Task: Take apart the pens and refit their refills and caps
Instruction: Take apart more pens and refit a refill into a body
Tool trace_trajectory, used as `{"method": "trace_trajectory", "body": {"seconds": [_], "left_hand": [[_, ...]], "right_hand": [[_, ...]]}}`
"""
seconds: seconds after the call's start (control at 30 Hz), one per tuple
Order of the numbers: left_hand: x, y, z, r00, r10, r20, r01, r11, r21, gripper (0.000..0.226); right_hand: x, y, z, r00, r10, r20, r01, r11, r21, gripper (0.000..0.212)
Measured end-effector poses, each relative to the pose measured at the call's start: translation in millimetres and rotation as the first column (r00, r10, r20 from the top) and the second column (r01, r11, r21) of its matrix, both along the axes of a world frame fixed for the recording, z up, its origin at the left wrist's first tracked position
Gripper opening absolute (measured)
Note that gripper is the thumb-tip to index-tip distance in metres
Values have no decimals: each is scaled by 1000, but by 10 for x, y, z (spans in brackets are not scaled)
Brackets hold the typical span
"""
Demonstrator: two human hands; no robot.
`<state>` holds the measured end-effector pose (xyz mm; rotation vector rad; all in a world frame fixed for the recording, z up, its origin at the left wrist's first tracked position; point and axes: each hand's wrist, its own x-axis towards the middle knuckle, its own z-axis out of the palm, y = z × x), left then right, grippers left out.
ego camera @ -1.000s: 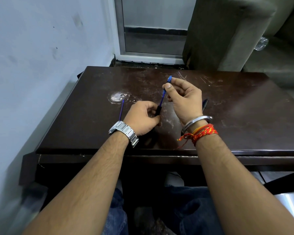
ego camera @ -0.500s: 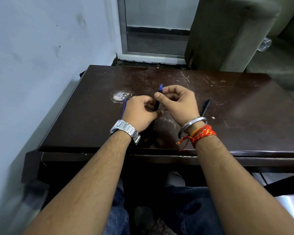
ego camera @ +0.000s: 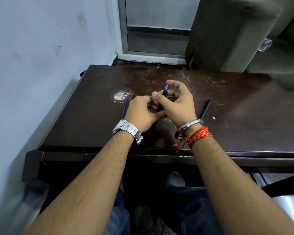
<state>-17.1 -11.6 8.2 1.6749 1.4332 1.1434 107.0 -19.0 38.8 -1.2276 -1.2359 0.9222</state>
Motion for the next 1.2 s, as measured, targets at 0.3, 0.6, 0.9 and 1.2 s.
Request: {"method": "trace_trajectory", "body": {"seconds": [0.3, 0.6, 0.9, 1.2], "left_hand": [[-23, -23, 38, 1000, 26, 1, -26, 999, 36, 28], [10, -34, 49, 997, 72, 29, -73, 997, 23, 24], [-24, -53, 64, 992, 65, 112, -63, 998, -25, 25], [-14, -63, 95, 988, 106, 109, -105, 994, -15, 16]], "right_hand": [[40, 39, -25, 996, -86, -22, 86, 996, 22, 26], [45, 30, -22, 1000, -11, -14, 12, 997, 78, 10], [56, 40, -39, 1000, 0, -13, 1, 997, 81, 12], [44, 90, -106, 1000, -3, 17, 2, 997, 71, 21]]}}
